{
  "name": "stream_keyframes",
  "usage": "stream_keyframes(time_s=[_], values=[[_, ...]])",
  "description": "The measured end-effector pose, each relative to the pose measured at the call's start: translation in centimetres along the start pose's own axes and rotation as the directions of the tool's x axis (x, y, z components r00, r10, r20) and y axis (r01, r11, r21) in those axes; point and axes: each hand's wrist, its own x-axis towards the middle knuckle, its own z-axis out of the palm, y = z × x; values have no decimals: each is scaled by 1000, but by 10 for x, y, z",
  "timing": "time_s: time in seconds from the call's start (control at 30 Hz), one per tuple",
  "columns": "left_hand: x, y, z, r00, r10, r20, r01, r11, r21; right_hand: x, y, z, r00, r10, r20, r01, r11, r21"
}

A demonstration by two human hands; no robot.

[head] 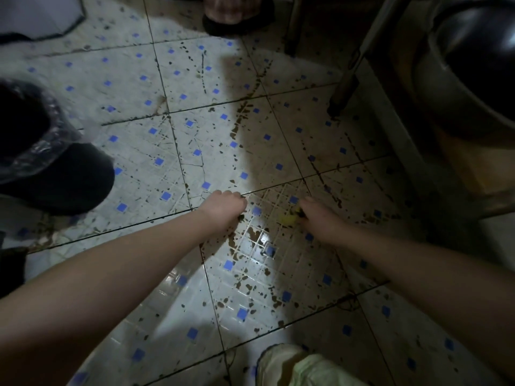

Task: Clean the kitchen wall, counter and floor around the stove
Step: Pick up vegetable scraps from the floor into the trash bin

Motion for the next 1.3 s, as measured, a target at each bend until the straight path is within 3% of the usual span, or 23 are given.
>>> stream_keyframes(time_s=[0.37, 0.5, 0.63, 0.9, 1.1, 1.3], values=[[-3, -18, -3, 990, -142, -25, 131, 958, -254, 18, -9, -7, 998, 27, -54, -24, 998, 54], [16, -15, 5, 987, -144, -74, 121, 961, -249, 15, 5, 6, 997, 79, 6, -79, 996, 36], [31, -14, 13, 985, -138, -100, 111, 965, -236, 14, 14, 16, 999, 40, 9, -41, 995, 88], [41, -17, 29, 989, -134, -55, 115, 957, -265, 28, 7, 21, 979, 204, 30, -206, 975, 84], [44, -19, 33, 987, -152, -54, 130, 948, -290, 26, 1, 18, 981, 176, 85, -181, 982, 52], [42, -14, 30, 992, -129, 13, 130, 987, -97, 26, -3, 16, 977, 159, 140, -160, 987, -5]])
